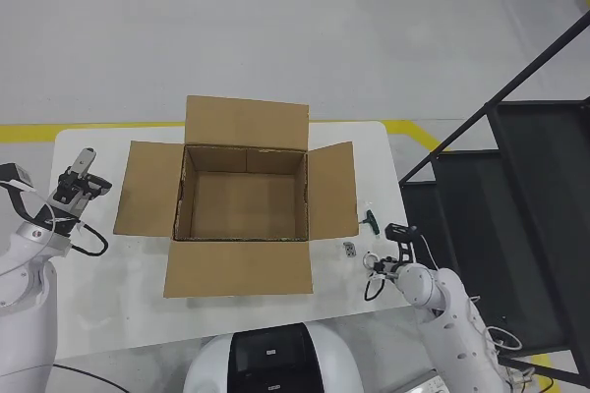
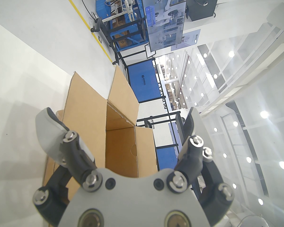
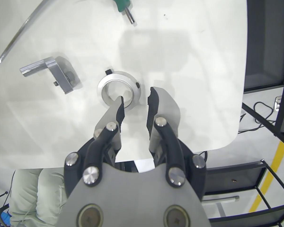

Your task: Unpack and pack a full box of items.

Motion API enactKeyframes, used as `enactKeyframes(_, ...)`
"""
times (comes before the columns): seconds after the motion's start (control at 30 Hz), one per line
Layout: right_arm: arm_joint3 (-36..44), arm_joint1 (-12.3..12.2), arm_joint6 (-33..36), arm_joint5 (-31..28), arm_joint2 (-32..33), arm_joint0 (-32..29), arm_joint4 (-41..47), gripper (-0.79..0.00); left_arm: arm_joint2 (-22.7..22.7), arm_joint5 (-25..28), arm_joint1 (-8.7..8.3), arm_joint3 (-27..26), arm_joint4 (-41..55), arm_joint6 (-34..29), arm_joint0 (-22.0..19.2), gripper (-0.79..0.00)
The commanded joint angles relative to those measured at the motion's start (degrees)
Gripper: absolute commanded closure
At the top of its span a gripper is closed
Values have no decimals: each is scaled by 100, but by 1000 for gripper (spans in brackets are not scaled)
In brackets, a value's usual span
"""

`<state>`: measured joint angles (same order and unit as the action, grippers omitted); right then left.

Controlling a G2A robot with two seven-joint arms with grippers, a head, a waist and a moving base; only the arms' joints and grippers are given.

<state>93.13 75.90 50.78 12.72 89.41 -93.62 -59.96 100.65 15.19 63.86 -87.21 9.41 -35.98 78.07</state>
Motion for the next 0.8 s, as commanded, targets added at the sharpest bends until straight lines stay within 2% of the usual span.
enactKeyframes(0.0, -41, 1, -26, 19, -35, 28, 21, -206, 0, 0, 0, 0, 0, 0, 0, -785)
enactKeyframes(0.23, -195, -5, -62, 67, -98, 124, 105, -175, 0, 0, 0, 0, 0, 0, 0, -785)
enactKeyframes(0.3, -218, -10, -63, 87, -102, 145, 110, -102, 0, 0, 0, 0, 0, 0, 0, -785)
enactKeyframes(0.33, -225, -13, -61, 90, -105, 156, 111, 0, 0, 0, 0, 0, 0, 0, 0, -785)
enactKeyframes(0.53, 34, -41, -51, 193, 61, 159, 226, 0, 0, 0, 0, 0, 0, 0, 0, -785)
enactKeyframes(0.77, 1108, -70, -375, 541, 643, -2, 654, 0, 0, 0, 0, 0, 0, 0, 0, -785)
